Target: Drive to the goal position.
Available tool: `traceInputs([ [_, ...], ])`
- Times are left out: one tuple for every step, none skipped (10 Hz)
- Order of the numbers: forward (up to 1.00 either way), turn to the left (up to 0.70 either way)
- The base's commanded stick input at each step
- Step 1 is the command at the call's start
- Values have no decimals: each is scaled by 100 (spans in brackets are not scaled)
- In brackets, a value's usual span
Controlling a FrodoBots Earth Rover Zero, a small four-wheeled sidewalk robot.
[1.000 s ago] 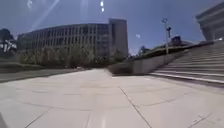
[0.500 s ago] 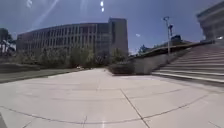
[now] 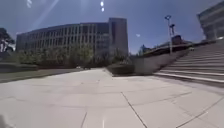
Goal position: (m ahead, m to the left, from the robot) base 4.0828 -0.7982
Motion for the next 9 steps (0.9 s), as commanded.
traceInputs([
  [70,0],
  [70,0],
  [70,0],
  [70,0],
  [70,0],
  [70,0],
  [70,0],
  [70,0],
  [70,0],
])
